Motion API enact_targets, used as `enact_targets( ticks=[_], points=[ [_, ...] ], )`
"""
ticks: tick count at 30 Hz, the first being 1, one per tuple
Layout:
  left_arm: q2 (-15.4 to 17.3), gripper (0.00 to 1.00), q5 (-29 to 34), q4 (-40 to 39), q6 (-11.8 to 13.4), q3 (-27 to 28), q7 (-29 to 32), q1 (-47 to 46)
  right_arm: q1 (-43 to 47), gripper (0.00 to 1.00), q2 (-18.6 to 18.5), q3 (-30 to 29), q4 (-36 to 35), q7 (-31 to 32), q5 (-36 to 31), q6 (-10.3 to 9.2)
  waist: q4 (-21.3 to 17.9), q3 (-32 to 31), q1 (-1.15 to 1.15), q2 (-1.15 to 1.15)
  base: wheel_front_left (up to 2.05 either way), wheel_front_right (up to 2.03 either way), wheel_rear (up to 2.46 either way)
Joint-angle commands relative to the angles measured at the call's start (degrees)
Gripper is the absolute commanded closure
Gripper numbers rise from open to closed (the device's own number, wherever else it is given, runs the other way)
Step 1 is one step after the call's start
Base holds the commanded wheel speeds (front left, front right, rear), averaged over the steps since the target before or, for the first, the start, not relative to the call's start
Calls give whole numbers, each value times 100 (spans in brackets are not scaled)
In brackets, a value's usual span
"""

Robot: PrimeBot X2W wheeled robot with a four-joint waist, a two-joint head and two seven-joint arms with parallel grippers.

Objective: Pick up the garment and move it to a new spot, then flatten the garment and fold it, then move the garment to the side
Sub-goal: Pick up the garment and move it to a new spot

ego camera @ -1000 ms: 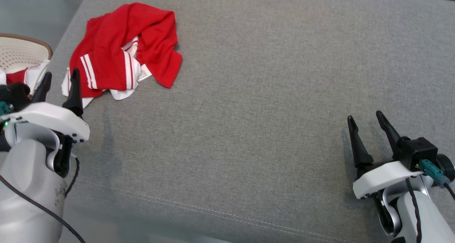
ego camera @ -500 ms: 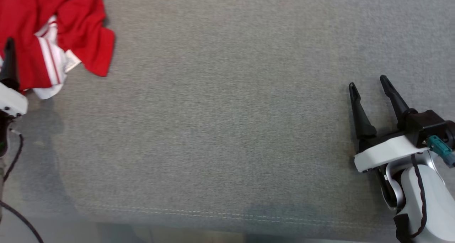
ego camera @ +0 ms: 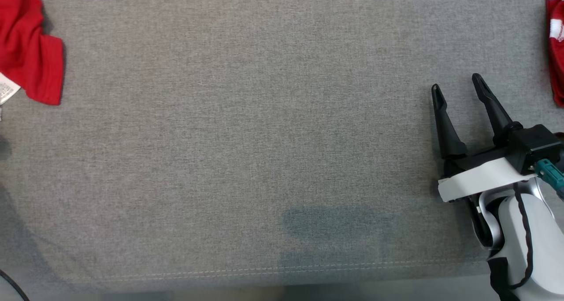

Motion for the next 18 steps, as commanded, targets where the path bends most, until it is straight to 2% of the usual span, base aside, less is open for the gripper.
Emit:
enact_targets(
  ticks=[1, 2, 6, 10, 14, 18],
  points=[
    [373, 20, 80, 13, 73, 94, -53, -117, 62, 0, 3, 118, -185, 6, -45, 23, -47, 24, 0, 0, 0, 0, 0],
    [364, 100, 126, 49, 78, 51, -96, -138, 69, 0, -5, 95, -197, 6, -41, 23, -57, 22, 0, 0, 0, 0, 0],
    [300, 100, 265, 50, 24, -96, -302, -263, 126, 0, 10, 17, -151, -5, -19, 23, -54, -119, 0, 0, 0, 0, 0],
    [282, 100, 483, -286, -49, -257, -524, -435, 189, 0, 58, -24, -44, -47, 28, 23, -3, -397, 0, 0, 0, 0, 0],
    [140, 100, 700, -913, -92, -392, -595, -495, 257, 0, 100, -5, 124, -85, 91, 23, 67, -722, 0, 0, 0, 0, 0],
    [-217, 100, 952, -1866, -84, -463, -605, -337, 333, 0, 141, -7, 258, -111, 123, 23, 123, -1012, 0, 0, 0, 0, 0]
  ],
)
